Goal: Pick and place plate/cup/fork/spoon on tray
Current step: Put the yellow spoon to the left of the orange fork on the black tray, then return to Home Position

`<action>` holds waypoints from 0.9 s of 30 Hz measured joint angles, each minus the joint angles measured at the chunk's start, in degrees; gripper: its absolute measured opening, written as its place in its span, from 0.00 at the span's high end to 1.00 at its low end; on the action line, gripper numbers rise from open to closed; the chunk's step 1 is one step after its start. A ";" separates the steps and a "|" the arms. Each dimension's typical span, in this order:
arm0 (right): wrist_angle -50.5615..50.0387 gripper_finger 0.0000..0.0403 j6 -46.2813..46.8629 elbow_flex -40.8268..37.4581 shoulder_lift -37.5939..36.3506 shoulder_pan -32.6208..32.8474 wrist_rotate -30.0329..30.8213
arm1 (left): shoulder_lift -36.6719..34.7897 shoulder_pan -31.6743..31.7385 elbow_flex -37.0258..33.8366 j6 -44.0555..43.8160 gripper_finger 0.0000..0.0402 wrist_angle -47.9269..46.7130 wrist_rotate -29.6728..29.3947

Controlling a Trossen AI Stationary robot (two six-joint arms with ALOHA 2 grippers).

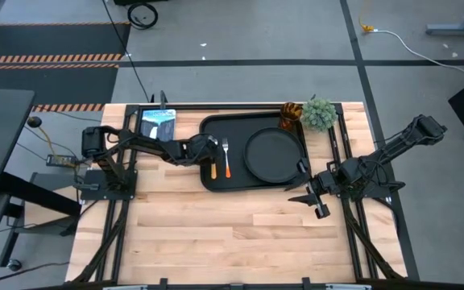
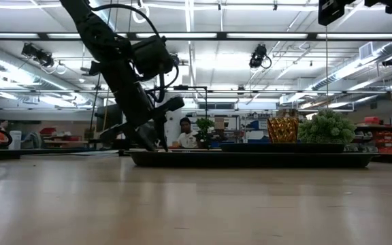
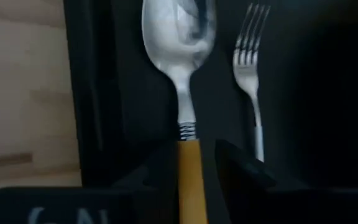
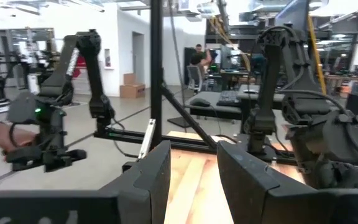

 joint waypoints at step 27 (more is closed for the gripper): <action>5.35 0.87 4.46 -15.70 -19.52 -18.86 -11.80 | -26.80 -0.02 -0.02 39.79 0.75 -16.12 3.86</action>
